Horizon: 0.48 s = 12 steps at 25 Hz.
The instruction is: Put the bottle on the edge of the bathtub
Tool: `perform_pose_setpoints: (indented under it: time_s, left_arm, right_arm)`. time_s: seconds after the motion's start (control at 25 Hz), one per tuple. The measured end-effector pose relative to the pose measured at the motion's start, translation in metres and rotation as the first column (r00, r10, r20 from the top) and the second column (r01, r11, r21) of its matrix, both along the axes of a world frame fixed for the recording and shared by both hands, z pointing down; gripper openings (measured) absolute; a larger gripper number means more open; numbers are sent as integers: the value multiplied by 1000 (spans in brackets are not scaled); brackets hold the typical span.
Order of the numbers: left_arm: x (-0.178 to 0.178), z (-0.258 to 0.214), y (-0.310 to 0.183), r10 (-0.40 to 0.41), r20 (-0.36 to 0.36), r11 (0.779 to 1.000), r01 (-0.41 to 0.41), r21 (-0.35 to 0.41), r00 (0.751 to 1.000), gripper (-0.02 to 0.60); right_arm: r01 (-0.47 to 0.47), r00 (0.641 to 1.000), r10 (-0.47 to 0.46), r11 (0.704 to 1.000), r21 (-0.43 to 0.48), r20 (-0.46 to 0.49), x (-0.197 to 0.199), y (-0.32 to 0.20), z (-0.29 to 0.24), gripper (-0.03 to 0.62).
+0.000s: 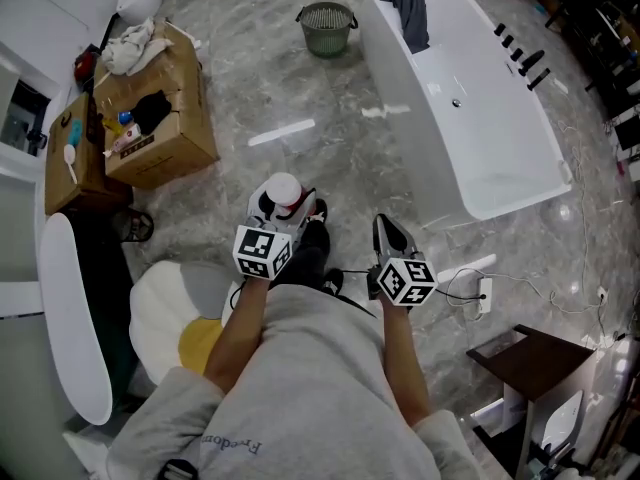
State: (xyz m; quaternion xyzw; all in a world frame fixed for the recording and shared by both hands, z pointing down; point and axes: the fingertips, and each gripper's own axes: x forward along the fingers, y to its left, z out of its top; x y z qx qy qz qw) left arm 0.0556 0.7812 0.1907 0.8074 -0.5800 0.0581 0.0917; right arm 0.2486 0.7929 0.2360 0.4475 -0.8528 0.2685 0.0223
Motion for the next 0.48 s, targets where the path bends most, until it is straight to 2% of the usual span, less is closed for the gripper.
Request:
perform_pose_setpoints:
  time_s: [0.24, 0.48]
  left_arm:
    - [15, 4, -33, 35, -20, 999, -35, -1, 999, 337]
    - [17, 11, -89, 57, -41, 998, -57, -15, 998, 337]
  right_arm:
    - [-59, 998, 59, 998, -16, -10, 21, -27, 7, 2]
    - [-87, 996, 86, 996, -31, -35, 23, -74, 11, 2]
